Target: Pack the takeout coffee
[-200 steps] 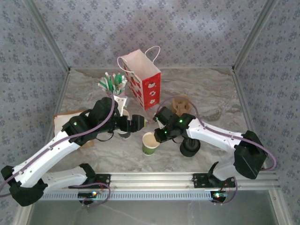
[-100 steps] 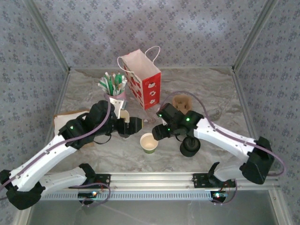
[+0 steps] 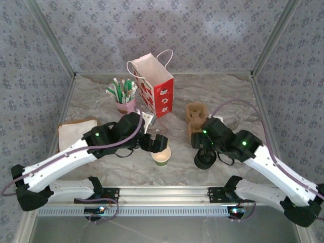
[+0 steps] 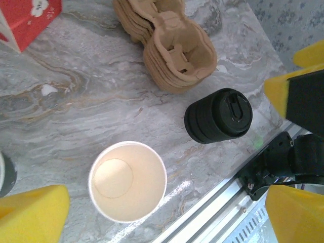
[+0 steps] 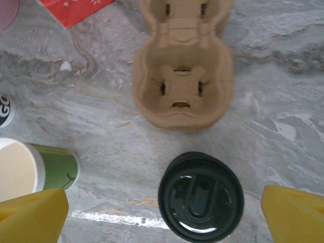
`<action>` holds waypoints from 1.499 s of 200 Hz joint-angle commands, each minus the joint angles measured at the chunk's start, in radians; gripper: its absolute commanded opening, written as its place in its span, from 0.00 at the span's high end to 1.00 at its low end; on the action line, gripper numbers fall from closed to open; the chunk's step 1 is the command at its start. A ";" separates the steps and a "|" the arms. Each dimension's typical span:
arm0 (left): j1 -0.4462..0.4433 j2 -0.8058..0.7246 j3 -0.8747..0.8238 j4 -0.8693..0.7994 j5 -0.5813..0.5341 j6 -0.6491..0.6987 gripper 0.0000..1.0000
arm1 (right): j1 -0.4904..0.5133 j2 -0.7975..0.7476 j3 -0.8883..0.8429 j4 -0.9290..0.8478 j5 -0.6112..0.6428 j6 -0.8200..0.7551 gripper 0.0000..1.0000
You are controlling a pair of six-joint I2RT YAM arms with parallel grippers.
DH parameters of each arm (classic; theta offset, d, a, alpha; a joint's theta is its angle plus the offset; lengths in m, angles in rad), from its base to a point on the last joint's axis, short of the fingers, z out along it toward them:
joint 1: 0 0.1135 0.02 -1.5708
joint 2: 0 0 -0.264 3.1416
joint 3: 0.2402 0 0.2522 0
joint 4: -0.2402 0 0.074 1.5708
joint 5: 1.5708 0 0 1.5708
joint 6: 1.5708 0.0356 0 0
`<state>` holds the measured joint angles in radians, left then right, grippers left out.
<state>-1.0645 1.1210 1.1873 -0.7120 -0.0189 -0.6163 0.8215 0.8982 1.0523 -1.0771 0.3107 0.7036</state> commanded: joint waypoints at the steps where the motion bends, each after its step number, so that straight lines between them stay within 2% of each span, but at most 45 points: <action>1: -0.047 0.061 0.064 0.028 -0.019 0.030 0.01 | -0.053 -0.073 -0.079 -0.035 -0.021 0.036 0.00; 32: -0.093 0.160 0.100 0.058 -0.013 0.040 0.00 | -0.133 -0.093 -0.151 -0.044 -0.069 0.074 0.00; 75: -0.103 0.231 0.092 0.091 0.019 0.028 0.01 | -0.134 -0.032 -0.191 -0.024 -0.064 0.099 0.01; 150: -0.103 0.232 0.057 0.105 0.007 0.024 0.01 | -0.128 0.104 -0.224 0.031 -0.103 0.122 0.07; 217: -0.103 0.238 0.057 0.101 -0.006 0.032 0.01 | -0.104 0.142 -0.234 0.054 -0.144 0.113 0.06; 300: -0.103 0.226 0.046 0.098 -0.015 0.027 0.01 | -0.098 0.165 -0.244 0.047 -0.137 0.125 0.07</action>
<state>-1.1606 1.3602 1.2404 -0.6243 -0.0166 -0.5949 0.7143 1.0527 0.8200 -1.0134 0.1677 0.8047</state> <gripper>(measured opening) 0.994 0.935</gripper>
